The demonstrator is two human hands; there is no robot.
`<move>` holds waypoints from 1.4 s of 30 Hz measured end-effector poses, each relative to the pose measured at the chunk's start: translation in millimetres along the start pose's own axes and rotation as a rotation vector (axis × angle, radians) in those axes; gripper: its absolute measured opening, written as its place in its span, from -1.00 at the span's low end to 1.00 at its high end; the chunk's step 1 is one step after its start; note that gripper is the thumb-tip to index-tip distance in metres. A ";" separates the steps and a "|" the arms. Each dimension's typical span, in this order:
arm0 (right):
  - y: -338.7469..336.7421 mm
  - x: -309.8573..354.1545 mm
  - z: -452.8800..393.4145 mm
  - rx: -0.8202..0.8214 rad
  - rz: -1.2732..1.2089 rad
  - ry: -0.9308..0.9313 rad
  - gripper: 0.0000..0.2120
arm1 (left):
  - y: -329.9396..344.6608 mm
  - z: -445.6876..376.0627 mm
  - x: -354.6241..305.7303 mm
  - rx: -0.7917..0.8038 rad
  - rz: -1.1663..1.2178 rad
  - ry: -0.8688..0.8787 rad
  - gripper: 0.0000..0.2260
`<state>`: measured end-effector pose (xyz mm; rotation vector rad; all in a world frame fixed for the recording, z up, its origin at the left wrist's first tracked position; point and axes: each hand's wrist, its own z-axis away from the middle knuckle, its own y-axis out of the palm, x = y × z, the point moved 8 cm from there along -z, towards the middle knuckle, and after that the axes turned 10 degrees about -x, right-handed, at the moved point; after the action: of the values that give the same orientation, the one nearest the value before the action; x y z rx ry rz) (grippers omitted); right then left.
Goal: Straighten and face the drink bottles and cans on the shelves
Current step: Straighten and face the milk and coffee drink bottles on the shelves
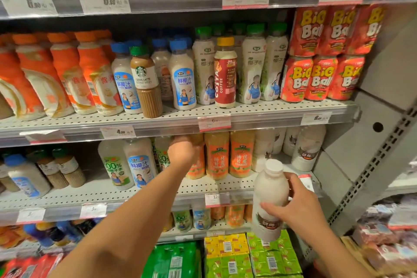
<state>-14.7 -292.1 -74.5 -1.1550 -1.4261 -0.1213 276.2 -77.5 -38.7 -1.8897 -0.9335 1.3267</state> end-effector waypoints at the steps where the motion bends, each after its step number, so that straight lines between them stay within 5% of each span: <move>1: -3.6 -2.4 1.5 -0.003 -0.003 0.003 -0.27 | 1.3 -6.1 0.4 0.005 -0.004 0.000 -0.66; 15: -23.8 -19.5 -19.6 -0.063 -0.001 0.035 -0.28 | -6.5 -17.1 10.3 0.170 -0.089 0.129 -0.60; 22: -45.7 -40.7 -56.9 -0.187 -0.061 0.119 -0.29 | -29.5 46.0 -2.3 -0.262 0.073 0.217 -0.54; 27: -54.1 -50.3 -88.2 -0.281 -0.058 0.146 -0.35 | -45.4 115.2 -68.5 -0.499 0.143 0.798 -0.65; 29: -50.9 -55.5 -99.0 -0.273 -0.045 0.147 -0.34 | -54.9 123.5 -88.3 -0.572 0.105 0.899 -0.61; 35: -39.7 -68.3 -124.2 -0.168 -0.059 0.116 -0.25 | -45.1 96.2 -96.6 -0.448 -0.176 0.778 -0.34; 42: -42.2 -59.9 -153.5 -0.084 0.192 -0.015 -0.23 | -33.6 87.1 -92.8 -0.494 -0.221 0.791 -0.35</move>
<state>49.3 -449.1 -59.8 -1.3580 -1.3261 -0.0383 164.7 -127.8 10.1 -2.3024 -1.0343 0.1483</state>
